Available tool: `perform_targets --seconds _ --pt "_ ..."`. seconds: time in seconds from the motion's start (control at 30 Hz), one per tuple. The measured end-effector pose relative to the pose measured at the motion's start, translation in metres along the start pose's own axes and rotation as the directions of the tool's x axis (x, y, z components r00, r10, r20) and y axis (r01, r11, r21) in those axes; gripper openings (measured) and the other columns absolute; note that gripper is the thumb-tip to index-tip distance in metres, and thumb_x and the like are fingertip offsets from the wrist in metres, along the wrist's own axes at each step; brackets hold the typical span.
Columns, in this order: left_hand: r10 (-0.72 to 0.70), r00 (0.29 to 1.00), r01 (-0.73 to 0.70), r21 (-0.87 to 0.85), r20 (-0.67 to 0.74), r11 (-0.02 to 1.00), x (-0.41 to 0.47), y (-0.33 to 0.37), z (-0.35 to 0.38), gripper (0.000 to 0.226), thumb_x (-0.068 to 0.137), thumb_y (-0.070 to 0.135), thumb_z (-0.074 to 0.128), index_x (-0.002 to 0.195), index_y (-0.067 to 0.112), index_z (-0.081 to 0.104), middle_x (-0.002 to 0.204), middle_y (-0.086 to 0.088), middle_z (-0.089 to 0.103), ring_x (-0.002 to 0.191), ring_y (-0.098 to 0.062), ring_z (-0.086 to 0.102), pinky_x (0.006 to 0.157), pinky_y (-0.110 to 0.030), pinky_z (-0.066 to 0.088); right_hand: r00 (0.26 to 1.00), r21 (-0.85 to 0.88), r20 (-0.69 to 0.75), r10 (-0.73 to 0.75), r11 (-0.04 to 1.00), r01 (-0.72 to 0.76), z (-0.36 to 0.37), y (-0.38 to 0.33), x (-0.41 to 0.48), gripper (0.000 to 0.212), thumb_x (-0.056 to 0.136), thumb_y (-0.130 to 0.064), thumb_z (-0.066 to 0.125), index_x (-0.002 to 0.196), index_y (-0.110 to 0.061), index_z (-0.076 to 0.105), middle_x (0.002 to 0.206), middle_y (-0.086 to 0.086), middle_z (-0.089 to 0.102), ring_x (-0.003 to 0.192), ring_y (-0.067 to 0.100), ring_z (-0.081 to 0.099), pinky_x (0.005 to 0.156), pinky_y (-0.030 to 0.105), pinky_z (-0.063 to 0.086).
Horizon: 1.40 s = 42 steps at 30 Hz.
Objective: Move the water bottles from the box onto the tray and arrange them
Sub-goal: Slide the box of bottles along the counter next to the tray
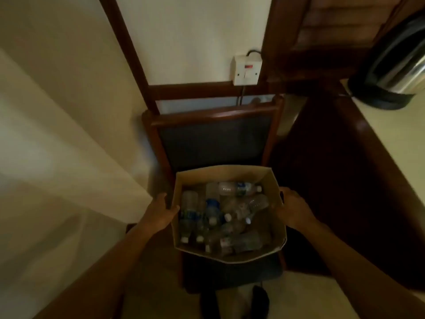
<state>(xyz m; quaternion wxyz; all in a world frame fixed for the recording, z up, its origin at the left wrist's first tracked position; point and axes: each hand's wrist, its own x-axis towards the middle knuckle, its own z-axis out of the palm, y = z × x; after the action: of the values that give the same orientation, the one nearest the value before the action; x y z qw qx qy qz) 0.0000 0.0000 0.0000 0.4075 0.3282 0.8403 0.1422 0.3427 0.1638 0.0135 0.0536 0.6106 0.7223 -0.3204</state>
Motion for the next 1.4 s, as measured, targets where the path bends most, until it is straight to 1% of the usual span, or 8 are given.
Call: perform_targets --seconds 0.2,0.43,0.63,0.9,1.07,1.23,1.33,1.4 --pt "-0.119 0.993 0.114 -0.162 -0.021 0.98 0.028 -0.037 0.05 0.043 0.097 0.032 0.062 0.131 0.014 0.044 0.116 -0.006 0.061 0.107 -0.03 0.063 0.089 -0.044 0.053 0.975 -0.022 -0.027 0.222 0.975 -0.223 0.061 0.036 0.038 0.078 0.089 -0.034 0.064 0.155 -0.014 0.029 0.156 0.019 0.031 0.138 0.04 0.039 0.107 0.049 0.039" --pt "-0.013 0.966 -0.029 -0.155 -0.259 0.987 0.032 -0.042 0.088 0.06 0.105 0.024 0.046 0.158 0.027 0.02 0.104 0.008 0.056 0.089 -0.015 0.059 0.08 -0.033 0.047 0.935 -0.052 -0.165 0.313 0.944 -0.325 0.098 0.056 0.051 0.043 0.102 -0.033 0.05 0.144 -0.022 0.047 0.123 0.018 0.063 0.111 0.04 0.064 0.093 0.046 0.053" --pt "0.078 0.96 -0.089 -0.029 -0.269 0.996 0.021 -0.025 0.059 0.072 0.095 0.0 0.057 0.156 0.025 0.031 0.124 -0.013 0.065 0.112 -0.034 0.064 0.098 -0.048 0.049 0.985 -0.151 -0.152 0.078 0.983 -0.101 0.051 0.034 0.03 0.048 0.1 -0.027 0.056 0.146 -0.025 0.043 0.108 0.012 0.072 0.096 0.031 0.071 0.085 0.038 0.055" --pt "0.274 0.91 -0.226 0.182 -0.311 0.957 -0.058 0.008 -0.04 0.072 0.086 -0.009 0.066 0.151 0.011 0.044 0.11 -0.027 0.071 0.084 -0.04 0.068 0.072 -0.038 0.049 0.973 -0.063 -0.186 -0.139 0.99 0.129 -0.079 -0.03 -0.071 0.055 0.096 -0.016 0.064 0.145 -0.036 0.05 0.093 -0.008 0.063 0.071 0.003 0.058 0.072 0.02 0.057" --pt "0.399 0.812 -0.316 0.255 -0.425 0.914 -0.137 0.074 -0.109 0.068 0.082 -0.005 0.065 0.146 0.015 0.053 0.112 -0.029 0.07 0.091 -0.046 0.067 0.078 -0.043 0.05 0.933 -0.112 -0.3 -0.2 0.978 0.174 -0.167 -0.064 -0.154 0.049 0.095 -0.015 0.062 0.141 -0.033 0.058 0.094 -0.004 0.068 0.072 0.006 0.056 0.071 0.018 0.048" --pt "0.537 0.673 -0.414 0.343 -0.508 0.843 -0.224 0.159 -0.152 0.054 0.091 0.001 0.056 0.144 0.012 0.055 0.119 -0.03 0.067 0.106 -0.049 0.062 0.083 -0.044 0.045 0.813 -0.184 -0.548 -0.197 0.976 0.113 -0.244 -0.06 -0.226 0.059 0.09 -0.011 0.057 0.145 -0.035 0.055 0.113 0.012 0.074 0.092 0.033 0.067 0.081 0.038 0.055" --pt "0.641 0.533 -0.521 0.383 -0.553 0.763 -0.262 0.199 -0.164 0.061 0.078 0.027 0.05 0.137 0.019 0.064 0.119 -0.022 0.071 0.102 -0.046 0.068 0.089 -0.054 0.054 0.725 -0.154 -0.661 -0.197 0.98 0.125 -0.291 -0.042 -0.268 0.057 0.093 -0.008 0.058 0.144 -0.033 0.057 0.113 0.006 0.074 0.09 0.027 0.068 0.077 0.041 0.06" --pt "0.632 0.533 -0.594 0.284 -0.562 0.753 -0.287 0.229 -0.164 0.059 0.077 0.031 0.053 0.135 0.029 0.065 0.122 -0.014 0.072 0.107 -0.039 0.068 0.095 -0.046 0.053 0.674 -0.13 -0.713 -0.191 0.982 0.14 -0.322 -0.024 -0.296 0.05 0.092 -0.005 0.062 0.136 -0.03 0.062 0.109 0.0 0.071 0.089 0.019 0.067 0.074 0.037 0.06"
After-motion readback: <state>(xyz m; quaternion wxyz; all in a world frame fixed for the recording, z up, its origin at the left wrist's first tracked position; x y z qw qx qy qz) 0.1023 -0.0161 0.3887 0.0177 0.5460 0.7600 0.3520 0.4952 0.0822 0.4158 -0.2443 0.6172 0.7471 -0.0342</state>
